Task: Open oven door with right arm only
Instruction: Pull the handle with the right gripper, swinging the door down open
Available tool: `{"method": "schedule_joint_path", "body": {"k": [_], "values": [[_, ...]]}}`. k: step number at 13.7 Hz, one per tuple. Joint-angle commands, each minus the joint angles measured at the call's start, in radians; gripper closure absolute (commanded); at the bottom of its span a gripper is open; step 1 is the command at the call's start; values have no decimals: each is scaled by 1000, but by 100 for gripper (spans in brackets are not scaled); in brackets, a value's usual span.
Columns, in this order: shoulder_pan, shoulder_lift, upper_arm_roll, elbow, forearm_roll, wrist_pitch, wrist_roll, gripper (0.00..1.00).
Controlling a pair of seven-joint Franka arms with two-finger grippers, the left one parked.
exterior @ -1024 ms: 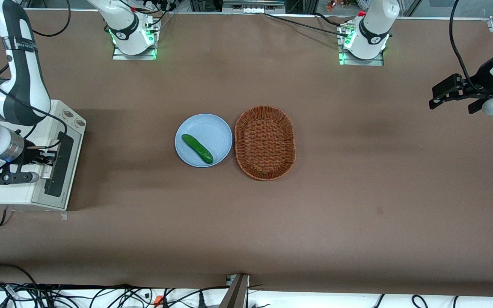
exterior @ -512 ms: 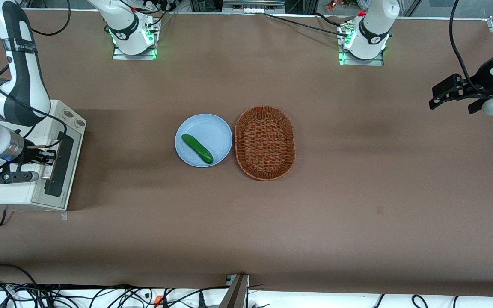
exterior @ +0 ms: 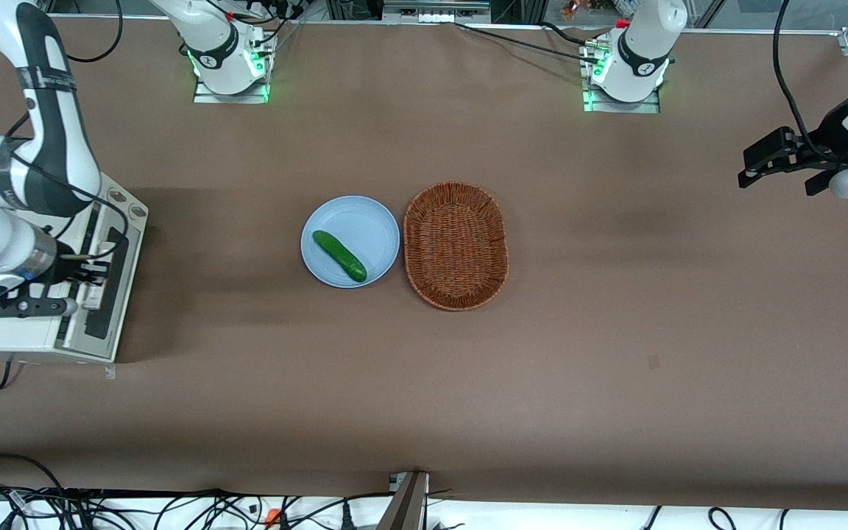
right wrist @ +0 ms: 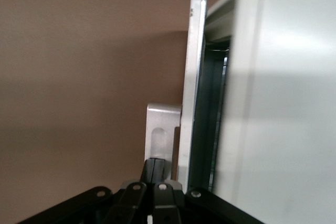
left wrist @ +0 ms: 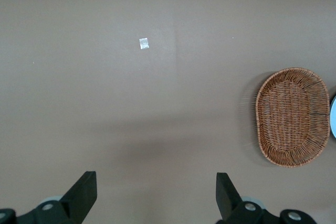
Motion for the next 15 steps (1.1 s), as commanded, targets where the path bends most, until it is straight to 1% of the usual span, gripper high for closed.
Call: {"method": "schedule_joint_path", "body": {"k": [1, 2, 3, 6, 7, 8, 9, 10, 12, 13, 15], "values": [[58, 88, -5, -6, 4, 106, 115, 100], [77, 110, -5, -4, 4, 137, 161, 99], [98, 130, -5, -4, 4, 169, 209, 93], [153, 176, 0, 23, 4, 202, 363, 91], [160, 178, 12, 37, 5, 200, 393, 88], [161, 178, 31, 54, 25, 200, 417, 63], [163, 178, 37, 69, 54, 200, 450, 7], [170, 178, 38, 83, 74, 202, 462, 0], [176, 164, 38, 105, 76, 193, 458, 0], [175, 133, 40, 105, 76, 171, 456, 0], [172, 57, 55, 103, 74, 81, 448, 0]]}}
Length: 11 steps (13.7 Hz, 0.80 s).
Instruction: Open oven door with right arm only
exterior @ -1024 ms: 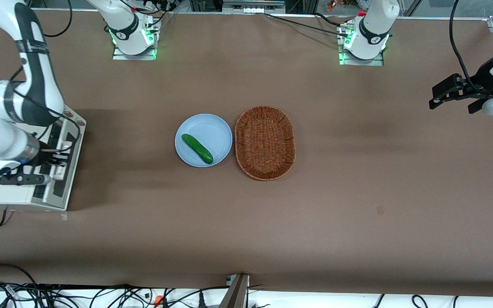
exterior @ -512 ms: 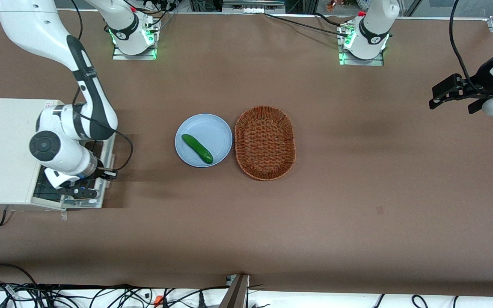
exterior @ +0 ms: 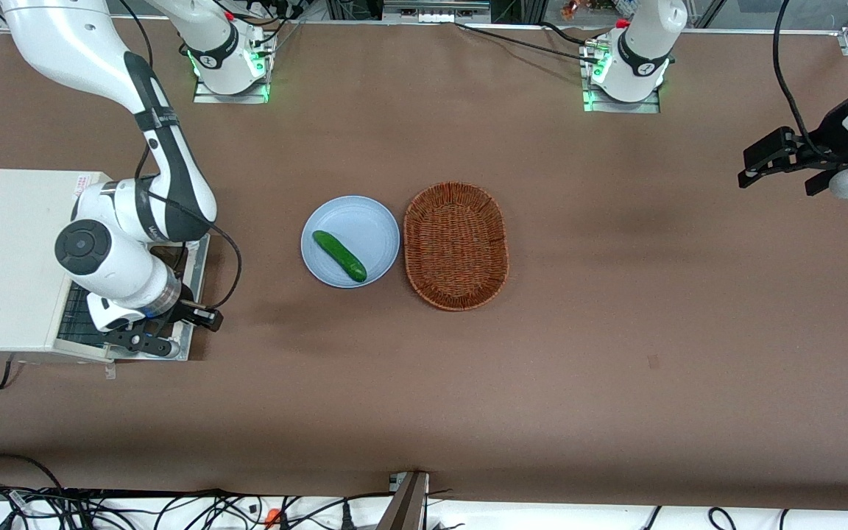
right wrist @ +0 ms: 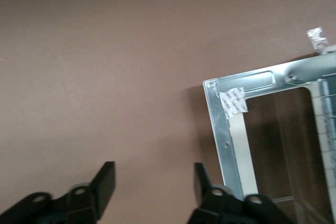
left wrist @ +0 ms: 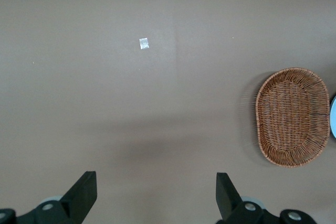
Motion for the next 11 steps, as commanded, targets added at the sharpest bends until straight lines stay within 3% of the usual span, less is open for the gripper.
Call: {"method": "schedule_joint_path", "body": {"k": [1, 7, 11], "values": [[-8, -136, 27, -13, 14, -144, -12, 0], [-86, -415, 82, -16, 18, -447, -274, 0], [-128, -515, 88, -13, 67, -567, -371, 0]]}}
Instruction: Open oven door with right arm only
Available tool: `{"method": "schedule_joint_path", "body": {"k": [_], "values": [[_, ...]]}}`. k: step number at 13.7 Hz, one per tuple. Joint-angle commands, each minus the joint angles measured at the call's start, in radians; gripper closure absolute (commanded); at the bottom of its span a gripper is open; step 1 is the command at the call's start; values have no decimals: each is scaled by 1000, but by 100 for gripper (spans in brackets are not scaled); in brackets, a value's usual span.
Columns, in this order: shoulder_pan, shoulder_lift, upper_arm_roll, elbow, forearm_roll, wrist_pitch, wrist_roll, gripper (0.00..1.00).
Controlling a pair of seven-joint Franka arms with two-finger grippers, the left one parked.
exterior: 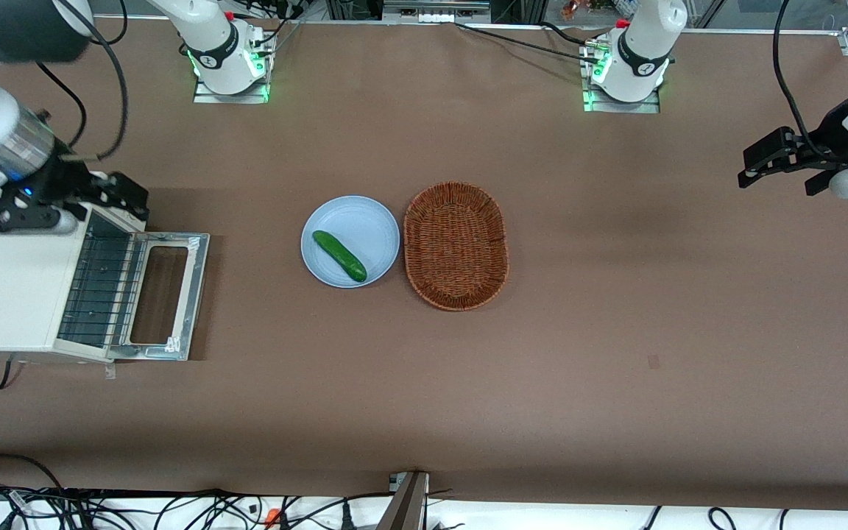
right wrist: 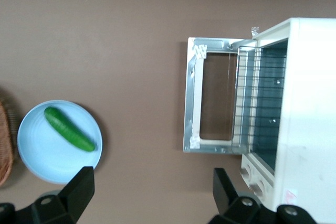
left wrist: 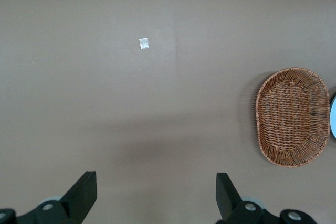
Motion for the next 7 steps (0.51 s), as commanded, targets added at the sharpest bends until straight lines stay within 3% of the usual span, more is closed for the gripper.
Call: {"method": "schedule_joint_path", "body": {"k": [1, 7], "values": [[-38, -54, 23, -25, 27, -26, -93, 0], [-43, -60, 24, -10, 25, -40, -101, 0]]}}
